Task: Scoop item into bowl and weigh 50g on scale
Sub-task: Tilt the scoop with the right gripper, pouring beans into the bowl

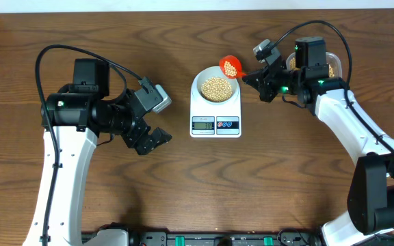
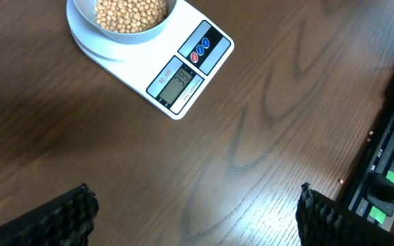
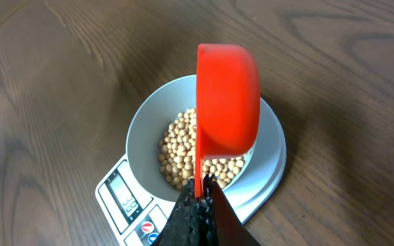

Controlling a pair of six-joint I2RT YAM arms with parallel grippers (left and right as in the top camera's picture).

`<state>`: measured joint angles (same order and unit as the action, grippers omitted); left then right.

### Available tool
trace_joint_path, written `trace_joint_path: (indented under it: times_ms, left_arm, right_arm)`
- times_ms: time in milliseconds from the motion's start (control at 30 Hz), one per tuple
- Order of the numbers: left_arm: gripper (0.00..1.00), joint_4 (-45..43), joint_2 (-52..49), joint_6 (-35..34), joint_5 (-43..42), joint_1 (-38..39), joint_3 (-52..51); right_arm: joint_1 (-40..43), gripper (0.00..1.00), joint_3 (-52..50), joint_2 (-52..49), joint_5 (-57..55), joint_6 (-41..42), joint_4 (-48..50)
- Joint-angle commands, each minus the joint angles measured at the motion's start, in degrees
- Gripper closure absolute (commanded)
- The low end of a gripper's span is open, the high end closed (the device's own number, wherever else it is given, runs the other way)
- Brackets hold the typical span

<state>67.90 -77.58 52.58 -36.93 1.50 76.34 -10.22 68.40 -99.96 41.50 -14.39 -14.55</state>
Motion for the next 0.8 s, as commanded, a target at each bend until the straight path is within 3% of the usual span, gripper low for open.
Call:
trace_joint_path:
  times_ms: [0,767]
  left_arm:
    - [0.05,0.2,0.1,0.7,0.1,-0.2,-0.1]
    - [0.05,0.2,0.1,0.7,0.1,-0.2,-0.1]
  right_arm:
    - [-0.4,0.99,0.1,-0.5,0.2,-1.1,0.0]
    - [-0.4,0.99,0.1,-0.5,0.9,-4.2,0.0]
